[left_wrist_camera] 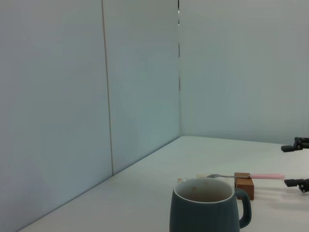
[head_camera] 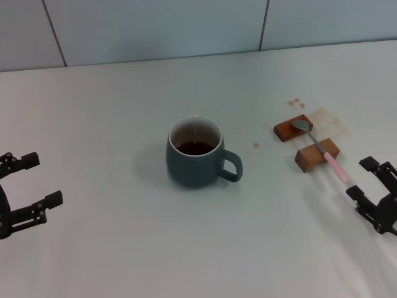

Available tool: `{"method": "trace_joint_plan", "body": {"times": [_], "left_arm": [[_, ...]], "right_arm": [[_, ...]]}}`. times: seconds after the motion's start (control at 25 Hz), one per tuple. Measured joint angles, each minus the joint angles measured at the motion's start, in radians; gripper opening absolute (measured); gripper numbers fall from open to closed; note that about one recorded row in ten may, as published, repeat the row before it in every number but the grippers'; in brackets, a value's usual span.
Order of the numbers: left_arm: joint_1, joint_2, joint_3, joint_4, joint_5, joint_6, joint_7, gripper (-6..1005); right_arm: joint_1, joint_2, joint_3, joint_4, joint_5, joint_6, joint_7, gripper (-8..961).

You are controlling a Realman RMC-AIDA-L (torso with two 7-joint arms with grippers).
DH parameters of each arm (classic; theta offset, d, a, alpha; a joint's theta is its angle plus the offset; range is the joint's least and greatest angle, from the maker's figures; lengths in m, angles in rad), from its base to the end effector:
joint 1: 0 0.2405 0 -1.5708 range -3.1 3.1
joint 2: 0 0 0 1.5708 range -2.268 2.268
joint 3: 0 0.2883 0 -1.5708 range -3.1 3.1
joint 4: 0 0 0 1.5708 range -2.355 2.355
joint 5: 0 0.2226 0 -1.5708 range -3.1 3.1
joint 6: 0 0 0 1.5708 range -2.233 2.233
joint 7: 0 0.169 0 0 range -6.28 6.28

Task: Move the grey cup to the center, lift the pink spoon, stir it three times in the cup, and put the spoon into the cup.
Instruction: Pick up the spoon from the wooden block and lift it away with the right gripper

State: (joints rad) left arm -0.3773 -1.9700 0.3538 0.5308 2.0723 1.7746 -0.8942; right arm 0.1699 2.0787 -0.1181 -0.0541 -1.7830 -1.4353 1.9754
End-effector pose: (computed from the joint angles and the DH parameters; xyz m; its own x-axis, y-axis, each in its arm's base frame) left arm -0.3579 0.2983 0.0264 0.8299 0.0609 0.5546 0.3199 -0.8663 -0.3837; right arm 0.4142 0.2334 -0.0557 -0.6852 -0.3714 -0.6265 -0.7049 0.1218 0.6988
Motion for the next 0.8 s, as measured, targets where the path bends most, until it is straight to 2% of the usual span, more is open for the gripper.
{"method": "trace_joint_plan", "body": {"times": [0.8], "left_arm": [[-0.003,0.010,-0.010,0.000,-0.022,0.003,0.003,834]], "right_arm": [[0.075,0.001,0.006,0.006,-0.015,0.072,0.001,778]]}}
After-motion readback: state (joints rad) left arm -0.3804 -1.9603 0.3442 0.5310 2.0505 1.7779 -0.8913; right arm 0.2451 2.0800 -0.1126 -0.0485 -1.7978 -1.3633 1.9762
